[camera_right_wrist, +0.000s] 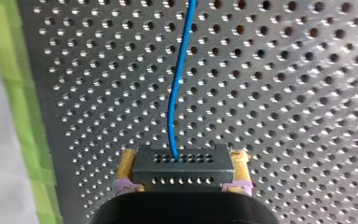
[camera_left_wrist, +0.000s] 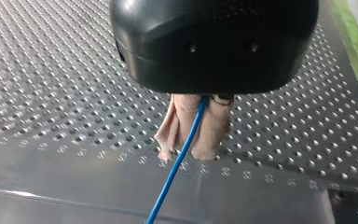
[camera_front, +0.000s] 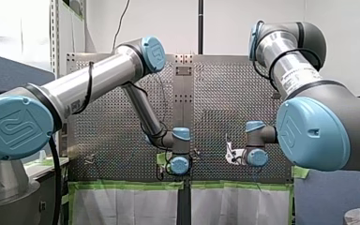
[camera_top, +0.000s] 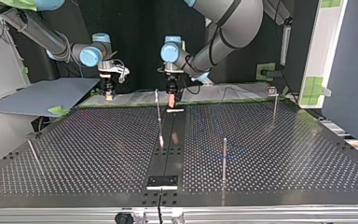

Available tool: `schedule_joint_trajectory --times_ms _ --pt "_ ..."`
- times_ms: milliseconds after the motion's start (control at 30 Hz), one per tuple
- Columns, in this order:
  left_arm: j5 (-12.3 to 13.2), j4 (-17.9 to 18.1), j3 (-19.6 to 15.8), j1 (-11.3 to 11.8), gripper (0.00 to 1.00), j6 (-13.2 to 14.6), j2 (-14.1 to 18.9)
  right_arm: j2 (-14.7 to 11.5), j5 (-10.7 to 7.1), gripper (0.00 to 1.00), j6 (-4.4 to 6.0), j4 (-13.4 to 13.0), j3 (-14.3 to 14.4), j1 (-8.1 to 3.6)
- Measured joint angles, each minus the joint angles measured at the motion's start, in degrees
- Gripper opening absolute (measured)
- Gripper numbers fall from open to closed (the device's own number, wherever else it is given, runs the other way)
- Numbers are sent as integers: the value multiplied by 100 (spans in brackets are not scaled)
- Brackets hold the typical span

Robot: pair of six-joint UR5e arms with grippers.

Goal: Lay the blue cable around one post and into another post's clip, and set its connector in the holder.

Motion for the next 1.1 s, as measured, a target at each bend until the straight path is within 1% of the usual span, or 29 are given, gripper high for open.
schedule_joint_trajectory --times_ms 200,567,767,867,967,1000,1033,1100 --pt "97 -114 106 82 6 -32 -148 44 -2 0 -16 38 -59 -11" --pt "180 -319 441 164 6 -84 -170 66 -4 0 -18 39 -224 -40" --pt "251 -353 496 244 6 -66 -171 86 -9 0 -23 35 -345 -78" --pt "287 -363 510 293 6 -27 -171 132 -10 0 -43 53 -420 -104" --pt "323 -376 514 337 6 12 -171 202 -10 0 -90 98 -494 -125" --pt "338 -387 514 350 11 27 -171 218 -11 0 -112 133 -514 -131" --pt "360 -403 515 363 11 39 -171 227 -11 0 -128 163 -523 -134" --pt "430 -471 514 386 31 66 -167 237 -11 0 -165 222 -537 -142"
